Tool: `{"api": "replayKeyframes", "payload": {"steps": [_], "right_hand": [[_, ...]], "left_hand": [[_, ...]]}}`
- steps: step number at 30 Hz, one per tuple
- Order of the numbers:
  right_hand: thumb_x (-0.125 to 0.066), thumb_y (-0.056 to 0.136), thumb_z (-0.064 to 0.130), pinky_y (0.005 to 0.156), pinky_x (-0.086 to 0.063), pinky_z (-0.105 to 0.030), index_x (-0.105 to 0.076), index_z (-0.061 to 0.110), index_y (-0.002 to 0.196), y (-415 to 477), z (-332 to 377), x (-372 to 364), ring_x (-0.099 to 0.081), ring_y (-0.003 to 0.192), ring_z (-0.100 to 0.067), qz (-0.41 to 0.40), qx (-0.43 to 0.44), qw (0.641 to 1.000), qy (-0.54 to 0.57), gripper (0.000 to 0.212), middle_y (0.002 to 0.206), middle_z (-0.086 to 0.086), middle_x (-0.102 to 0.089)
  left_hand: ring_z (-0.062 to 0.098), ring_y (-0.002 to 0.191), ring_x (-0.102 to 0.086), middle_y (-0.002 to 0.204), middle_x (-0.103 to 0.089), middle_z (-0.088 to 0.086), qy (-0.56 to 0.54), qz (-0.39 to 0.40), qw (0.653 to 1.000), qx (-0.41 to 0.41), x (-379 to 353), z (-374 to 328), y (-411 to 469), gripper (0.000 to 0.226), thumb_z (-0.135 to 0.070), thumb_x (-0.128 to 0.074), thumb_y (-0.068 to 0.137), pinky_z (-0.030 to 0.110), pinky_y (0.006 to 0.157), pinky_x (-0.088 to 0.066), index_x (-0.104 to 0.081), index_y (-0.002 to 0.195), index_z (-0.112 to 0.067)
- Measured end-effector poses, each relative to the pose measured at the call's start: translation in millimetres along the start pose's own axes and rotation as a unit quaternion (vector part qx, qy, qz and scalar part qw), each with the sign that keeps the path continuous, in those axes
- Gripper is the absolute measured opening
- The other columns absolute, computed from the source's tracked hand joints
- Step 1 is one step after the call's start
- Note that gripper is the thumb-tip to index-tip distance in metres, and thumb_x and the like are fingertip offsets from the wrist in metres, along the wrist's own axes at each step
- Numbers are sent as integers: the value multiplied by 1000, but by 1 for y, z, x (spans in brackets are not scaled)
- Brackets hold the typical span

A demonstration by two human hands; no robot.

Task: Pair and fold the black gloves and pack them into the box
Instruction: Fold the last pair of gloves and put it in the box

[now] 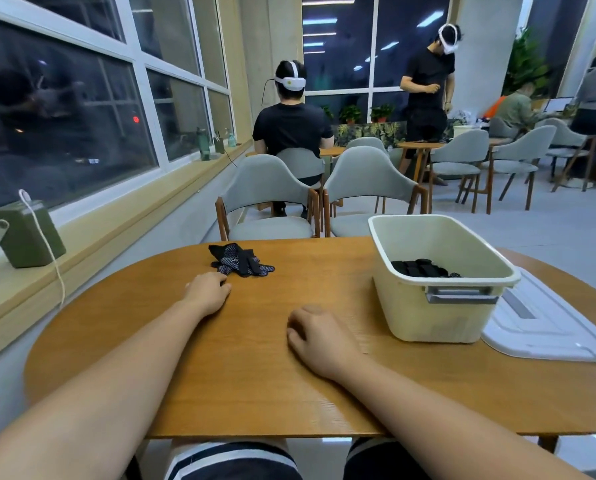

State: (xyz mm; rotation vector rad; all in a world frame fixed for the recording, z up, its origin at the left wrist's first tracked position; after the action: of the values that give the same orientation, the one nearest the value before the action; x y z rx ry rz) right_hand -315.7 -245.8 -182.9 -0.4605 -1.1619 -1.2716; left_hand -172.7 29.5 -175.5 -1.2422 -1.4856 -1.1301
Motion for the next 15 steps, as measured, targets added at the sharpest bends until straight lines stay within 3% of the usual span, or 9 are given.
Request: {"api": "replayKeyframes", "payload": {"steps": [4, 8, 11, 15], "right_hand": [[-49, 98, 45, 89, -56, -42, -64, 28, 113, 0, 0, 0, -63, 105, -25, 0, -2, 1000, 2, 27, 111, 6, -66], [-50, 99, 43, 88, -57, -42, -64, 28, 112, 1, 1, 0, -63, 104, -23, 0, -1, 1000, -3, 24, 110, 6, -66], [-51, 100, 41, 89, -56, -41, -65, 26, 113, 1, 2, 1, -63, 104, -24, -2, 5, 1000, -7, 24, 110, 4, -66], [-50, 101, 43, 90, -56, -41, -64, 27, 114, 0, 2, 1, -62, 105, -24, -4, 8, 1000, -8, 25, 111, 5, -66]], "left_hand": [[30, 117, -66, 130, -74, 4, -17, -75, 997, 2, 6, 3, -1, 27, -25, -62, 104, 40, 97, -55, -76, 127, -24], [26, 103, -68, 112, -75, 1, -107, -149, 983, 10, 33, -2, -4, 14, -17, -80, 93, 41, 87, -58, -76, 102, -27], [25, 97, -68, 105, -75, 1, -148, -187, 971, 6, 60, -10, -1, 20, -10, -73, 95, 41, 84, -59, -71, 89, -29], [27, 98, -62, 100, -70, -1, -119, -208, 971, -18, 95, -29, 0, 19, -8, -62, 100, 38, 82, -50, -65, 93, -25]]}}
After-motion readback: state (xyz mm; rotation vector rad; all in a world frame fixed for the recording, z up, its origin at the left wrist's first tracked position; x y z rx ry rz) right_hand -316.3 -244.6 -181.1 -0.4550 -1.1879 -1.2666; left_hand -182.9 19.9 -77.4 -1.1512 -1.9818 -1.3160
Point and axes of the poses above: each hand's wrist, its own y-axis towards the middle knuckle, its own x-axis out of the back of the hand, z = x × y, the point moved 5 cm from there along y, towards the middle knuckle
